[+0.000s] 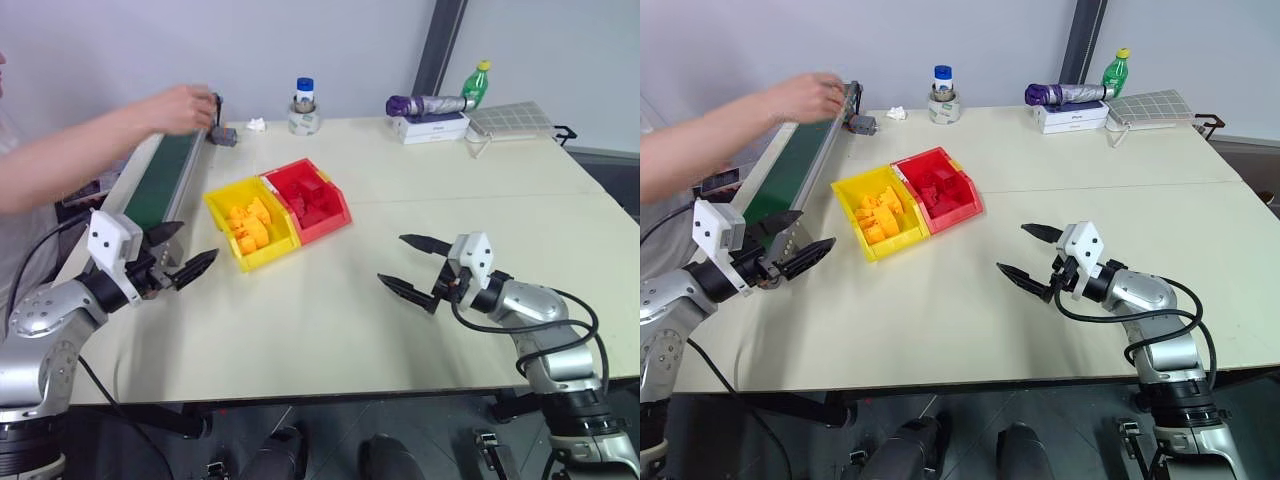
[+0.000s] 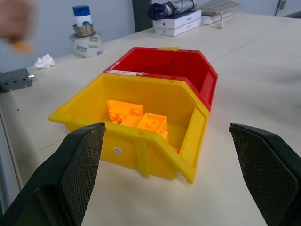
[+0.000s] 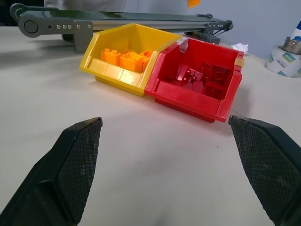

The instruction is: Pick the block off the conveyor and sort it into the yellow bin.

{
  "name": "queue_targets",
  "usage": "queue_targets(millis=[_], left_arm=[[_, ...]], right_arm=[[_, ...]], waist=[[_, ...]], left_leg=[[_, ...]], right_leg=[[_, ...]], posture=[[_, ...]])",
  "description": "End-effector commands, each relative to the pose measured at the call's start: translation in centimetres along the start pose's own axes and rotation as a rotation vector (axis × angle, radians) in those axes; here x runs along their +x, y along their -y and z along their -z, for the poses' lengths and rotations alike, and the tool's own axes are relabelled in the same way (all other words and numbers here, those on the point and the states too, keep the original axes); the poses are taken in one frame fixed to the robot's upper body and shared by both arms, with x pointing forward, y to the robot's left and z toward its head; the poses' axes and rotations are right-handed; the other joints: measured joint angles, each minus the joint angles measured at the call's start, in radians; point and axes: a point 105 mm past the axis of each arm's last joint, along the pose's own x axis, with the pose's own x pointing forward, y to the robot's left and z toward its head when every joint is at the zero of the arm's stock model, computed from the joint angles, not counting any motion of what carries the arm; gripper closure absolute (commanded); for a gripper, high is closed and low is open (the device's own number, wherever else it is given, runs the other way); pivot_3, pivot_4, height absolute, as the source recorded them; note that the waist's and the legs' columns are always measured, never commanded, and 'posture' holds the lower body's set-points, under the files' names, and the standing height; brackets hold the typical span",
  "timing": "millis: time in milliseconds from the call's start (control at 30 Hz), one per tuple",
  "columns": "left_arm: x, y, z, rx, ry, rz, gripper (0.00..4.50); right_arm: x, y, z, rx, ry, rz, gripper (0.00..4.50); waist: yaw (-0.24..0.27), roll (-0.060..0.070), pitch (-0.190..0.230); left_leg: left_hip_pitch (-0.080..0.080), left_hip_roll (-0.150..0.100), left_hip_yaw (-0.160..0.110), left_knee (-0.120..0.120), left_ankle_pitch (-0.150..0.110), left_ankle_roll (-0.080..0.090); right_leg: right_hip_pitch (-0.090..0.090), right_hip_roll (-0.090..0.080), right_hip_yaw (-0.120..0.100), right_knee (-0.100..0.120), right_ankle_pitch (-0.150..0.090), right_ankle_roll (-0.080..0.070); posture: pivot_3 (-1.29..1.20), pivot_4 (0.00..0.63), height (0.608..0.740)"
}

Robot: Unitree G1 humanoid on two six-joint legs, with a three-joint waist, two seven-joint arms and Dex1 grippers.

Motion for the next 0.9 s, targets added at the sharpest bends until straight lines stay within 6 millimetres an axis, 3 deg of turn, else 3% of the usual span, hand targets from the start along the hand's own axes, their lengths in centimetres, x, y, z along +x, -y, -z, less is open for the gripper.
queue_targets(millis=[33,500,900], left_arm=[[-0.1,0.2,-1.0,0.035,0.041,0.008,0.05],[-1.0,-0.8,-0.9,0.033,0.063,-0.076,0.05],[-7.0,-4.7,-0.5,0.055,0.115,-0.546,0.05]], right_arm=[[-0.1,0.1,-1.4,-0.046,0.048,-0.001,0.00],[0.0,0.1,-1.4,-0.049,0.049,-0.009,0.00],[0.2,0.1,-1.4,-0.044,0.056,-0.021,0.00]], waist=[[0.000,0.000,0.000],[0.000,0.000,0.000],[0.000,0.000,0.000]], left_leg=[[0.000,0.000,0.000,0.000,0.000,0.000],[0.000,0.000,0.000,0.000,0.000,0.000],[0.000,0.001,0.002,0.000,0.000,0.000]], right_leg=[[0.000,0.000,0.000,0.000,0.000,0.000],[0.000,0.000,0.000,0.000,0.000,0.000],[0.000,0.000,0.001,0.000,0.000,0.000]], posture=[[0.00,0.150,0.740],[0.00,0.150,0.740],[0.00,0.150,0.740]])
